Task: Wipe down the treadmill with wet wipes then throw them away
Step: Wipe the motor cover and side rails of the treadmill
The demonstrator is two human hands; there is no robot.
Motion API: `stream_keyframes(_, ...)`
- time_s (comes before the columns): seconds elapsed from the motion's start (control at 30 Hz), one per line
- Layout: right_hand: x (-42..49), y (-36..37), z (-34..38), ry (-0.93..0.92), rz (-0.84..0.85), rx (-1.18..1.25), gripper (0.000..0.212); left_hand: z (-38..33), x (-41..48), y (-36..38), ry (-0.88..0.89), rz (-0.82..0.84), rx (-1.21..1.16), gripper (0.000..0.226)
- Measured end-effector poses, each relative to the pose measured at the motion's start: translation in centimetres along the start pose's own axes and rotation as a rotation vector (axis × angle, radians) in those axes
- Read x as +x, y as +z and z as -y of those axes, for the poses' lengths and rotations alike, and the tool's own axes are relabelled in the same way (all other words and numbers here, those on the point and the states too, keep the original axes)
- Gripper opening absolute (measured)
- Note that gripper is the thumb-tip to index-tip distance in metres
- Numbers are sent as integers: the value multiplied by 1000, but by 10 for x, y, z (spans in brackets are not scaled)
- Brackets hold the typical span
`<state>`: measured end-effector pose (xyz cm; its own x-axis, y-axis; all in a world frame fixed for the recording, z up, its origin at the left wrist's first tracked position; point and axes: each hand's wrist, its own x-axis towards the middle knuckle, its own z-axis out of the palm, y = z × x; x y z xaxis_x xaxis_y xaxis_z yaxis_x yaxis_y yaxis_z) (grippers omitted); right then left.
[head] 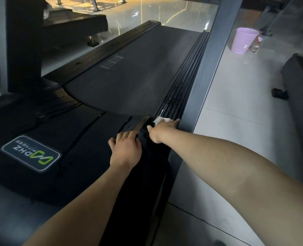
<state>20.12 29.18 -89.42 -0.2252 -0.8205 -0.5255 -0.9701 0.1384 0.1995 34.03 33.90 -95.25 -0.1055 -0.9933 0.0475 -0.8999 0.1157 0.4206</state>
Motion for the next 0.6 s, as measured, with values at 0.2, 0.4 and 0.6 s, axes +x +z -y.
stream_keyframes(0.2,-6,-2,5,-107,-7,-285,63,1,0,0,-3,-1,-13,42)
stream_keyframes(0.4,-8,13,17,-246,-63,-176,56,0,3,3,-5,-12,-19,39)
stream_keyframes(0.6,14,17,1,-228,-78,142,56,2,2,3,-8,-14,-11,41)
